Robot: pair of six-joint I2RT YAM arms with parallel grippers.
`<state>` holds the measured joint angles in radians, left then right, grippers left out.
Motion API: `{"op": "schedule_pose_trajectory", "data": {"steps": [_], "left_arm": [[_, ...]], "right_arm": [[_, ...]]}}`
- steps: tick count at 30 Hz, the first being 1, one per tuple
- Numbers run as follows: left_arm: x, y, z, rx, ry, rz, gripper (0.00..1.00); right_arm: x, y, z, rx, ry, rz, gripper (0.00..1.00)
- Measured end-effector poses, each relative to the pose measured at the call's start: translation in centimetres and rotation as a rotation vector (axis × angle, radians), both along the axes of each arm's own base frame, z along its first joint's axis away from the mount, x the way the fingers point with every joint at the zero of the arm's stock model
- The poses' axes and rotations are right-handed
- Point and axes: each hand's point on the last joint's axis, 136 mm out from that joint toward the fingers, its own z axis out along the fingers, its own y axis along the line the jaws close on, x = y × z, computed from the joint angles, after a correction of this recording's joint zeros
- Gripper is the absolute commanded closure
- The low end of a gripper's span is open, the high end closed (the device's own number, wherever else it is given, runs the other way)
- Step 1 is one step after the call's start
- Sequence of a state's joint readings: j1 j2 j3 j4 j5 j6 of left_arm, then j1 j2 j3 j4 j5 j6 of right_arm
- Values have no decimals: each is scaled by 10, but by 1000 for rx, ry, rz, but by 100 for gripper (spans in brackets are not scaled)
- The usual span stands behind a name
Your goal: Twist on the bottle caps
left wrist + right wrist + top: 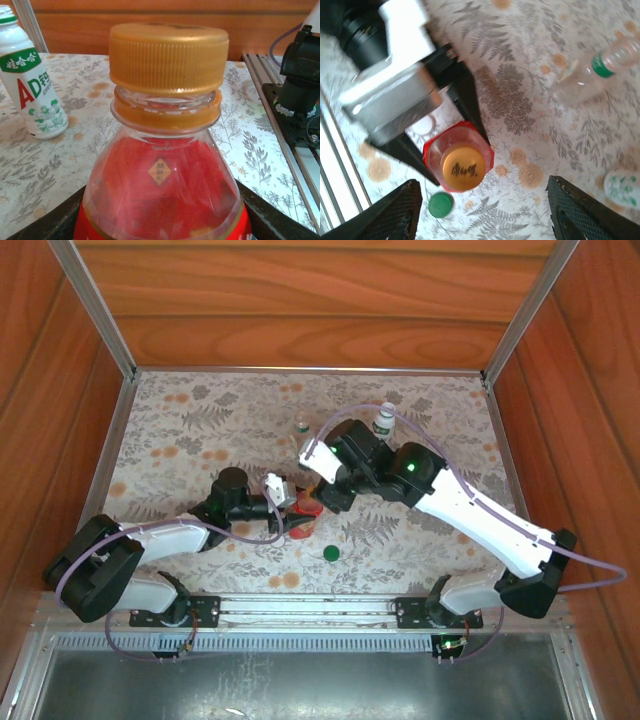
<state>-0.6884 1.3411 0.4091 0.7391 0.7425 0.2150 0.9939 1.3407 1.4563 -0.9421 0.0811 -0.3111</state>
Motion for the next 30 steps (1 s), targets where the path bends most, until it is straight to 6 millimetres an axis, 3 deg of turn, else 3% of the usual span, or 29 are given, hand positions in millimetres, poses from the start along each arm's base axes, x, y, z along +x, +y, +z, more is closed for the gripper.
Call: {"op": "schedule_pose_trajectory", "data": {"steps": [4,7,12,20,30], "left_arm": [[-4,1,0,0,-10,-18,40],[-6,1,0,0,-16,-27,40],[-7,1,0,0,-23,-36,40],[-8,1,0,1,-27,-41,40],[-9,1,0,1,-25,-47,40]], "right_arm": [[-11,-6,-7,-40,-24,223,31],[-14,-6,-10,-50,-9,332,41],[-13,4,-16,-71,14,436,43],[-13,18,-18,-83,40,526,50],[-15,17,-26,-106,72,548,55]]}}
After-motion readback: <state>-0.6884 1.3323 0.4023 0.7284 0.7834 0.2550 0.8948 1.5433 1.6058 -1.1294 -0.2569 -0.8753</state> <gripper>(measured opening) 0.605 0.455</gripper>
